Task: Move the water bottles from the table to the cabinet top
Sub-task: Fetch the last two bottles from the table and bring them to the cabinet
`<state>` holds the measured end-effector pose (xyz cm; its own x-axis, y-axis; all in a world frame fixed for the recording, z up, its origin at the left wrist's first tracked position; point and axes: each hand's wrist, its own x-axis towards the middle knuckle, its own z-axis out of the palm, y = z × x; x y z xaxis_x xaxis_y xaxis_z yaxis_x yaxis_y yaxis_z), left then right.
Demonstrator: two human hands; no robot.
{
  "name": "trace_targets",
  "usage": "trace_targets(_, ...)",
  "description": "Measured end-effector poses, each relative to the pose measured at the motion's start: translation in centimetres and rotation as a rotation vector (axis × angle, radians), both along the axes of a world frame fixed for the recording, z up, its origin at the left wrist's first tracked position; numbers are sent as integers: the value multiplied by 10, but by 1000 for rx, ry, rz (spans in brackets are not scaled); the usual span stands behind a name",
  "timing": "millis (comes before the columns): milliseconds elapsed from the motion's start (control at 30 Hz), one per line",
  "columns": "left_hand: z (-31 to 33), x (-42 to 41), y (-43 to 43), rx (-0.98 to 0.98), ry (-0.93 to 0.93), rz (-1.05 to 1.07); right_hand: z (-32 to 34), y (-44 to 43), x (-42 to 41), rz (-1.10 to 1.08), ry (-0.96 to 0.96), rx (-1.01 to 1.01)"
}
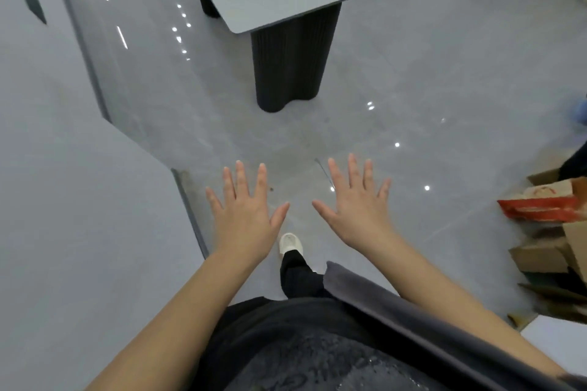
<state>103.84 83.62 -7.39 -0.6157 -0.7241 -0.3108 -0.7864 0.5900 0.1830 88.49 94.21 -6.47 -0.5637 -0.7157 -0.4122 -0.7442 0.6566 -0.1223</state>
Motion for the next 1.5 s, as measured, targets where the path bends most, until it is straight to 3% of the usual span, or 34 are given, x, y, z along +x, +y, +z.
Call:
trace_targets(467,-2,-66,-131,23,-23,154,-1,-173,-76,223,-8,11)
trace_targets(1033,-7,-119,-438,19,-66,-35,-7,-451,-116,22,-33,7)
trace_targets(1500,-10,-177,-611,-32,-78,-80,-35,-612,-176,-90,-85,-35)
